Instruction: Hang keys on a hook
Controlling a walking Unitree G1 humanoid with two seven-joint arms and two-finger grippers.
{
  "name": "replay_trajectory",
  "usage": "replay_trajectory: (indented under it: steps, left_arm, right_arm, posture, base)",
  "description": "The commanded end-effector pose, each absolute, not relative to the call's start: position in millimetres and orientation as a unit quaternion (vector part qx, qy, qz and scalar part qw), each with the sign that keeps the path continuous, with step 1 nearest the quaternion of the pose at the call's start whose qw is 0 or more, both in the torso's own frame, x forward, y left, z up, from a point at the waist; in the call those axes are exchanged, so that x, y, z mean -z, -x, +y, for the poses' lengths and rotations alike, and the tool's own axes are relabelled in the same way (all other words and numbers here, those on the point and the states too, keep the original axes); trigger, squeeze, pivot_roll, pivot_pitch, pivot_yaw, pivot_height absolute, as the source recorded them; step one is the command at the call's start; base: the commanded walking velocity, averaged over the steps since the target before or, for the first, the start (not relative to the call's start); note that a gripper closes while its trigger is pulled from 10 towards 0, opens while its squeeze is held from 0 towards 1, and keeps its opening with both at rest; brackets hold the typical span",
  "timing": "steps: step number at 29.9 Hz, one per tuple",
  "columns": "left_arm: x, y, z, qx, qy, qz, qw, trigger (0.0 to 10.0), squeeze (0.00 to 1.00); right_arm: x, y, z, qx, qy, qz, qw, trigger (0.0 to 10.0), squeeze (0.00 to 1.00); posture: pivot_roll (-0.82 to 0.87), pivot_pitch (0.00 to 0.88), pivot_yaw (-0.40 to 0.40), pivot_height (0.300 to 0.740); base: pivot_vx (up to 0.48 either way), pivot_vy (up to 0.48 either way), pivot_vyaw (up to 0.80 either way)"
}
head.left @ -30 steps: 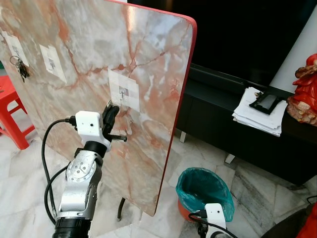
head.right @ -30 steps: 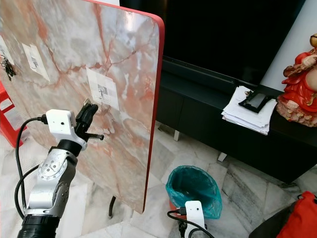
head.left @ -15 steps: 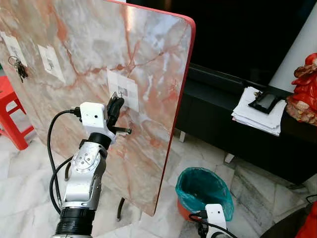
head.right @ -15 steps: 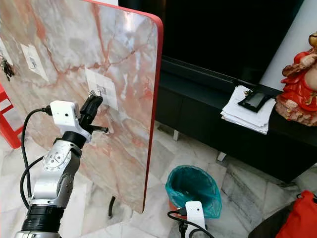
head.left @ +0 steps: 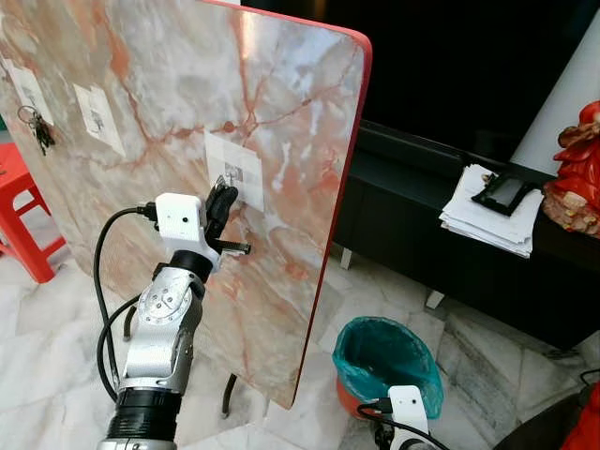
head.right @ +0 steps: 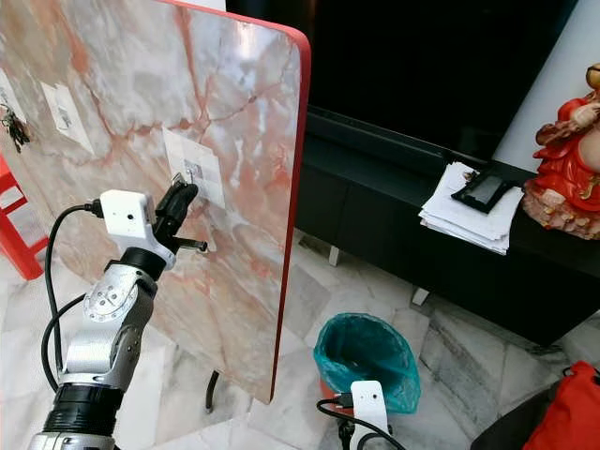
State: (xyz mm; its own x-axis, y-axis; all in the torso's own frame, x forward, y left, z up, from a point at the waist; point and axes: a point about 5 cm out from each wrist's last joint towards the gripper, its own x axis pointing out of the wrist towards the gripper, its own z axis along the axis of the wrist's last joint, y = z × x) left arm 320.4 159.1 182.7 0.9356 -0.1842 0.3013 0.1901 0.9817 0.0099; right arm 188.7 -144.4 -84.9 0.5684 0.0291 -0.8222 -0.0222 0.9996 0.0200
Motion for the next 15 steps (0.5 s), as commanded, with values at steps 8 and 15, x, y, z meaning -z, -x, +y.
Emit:
replay_trajectory:
  steps: [8, 15]
  left_arm:
    - [-182.1, -323.1, 152.0, 0.114, 0.011, -0.141, 0.983, 10.0, 0.00]
    - [-177.8, -320.9, 150.5, 0.124, 0.009, -0.128, 0.984, 10.0, 0.00]
  right_arm:
    - [86.8, -185.0, -147.5, -0.012, -0.002, 0.472, 0.882, 10.0, 0.00]
    - [86.9, -184.9, -147.0, -0.012, -0.004, 0.472, 0.881, 10.0, 0.00]
  posture:
    - [0.05, 0.000, -0.097, 0.740]
    - [0.05, 0.000, -0.096, 0.740]
  base:
    - [0.000, 0.000, 0.00]
    - [0.000, 0.000, 0.00]
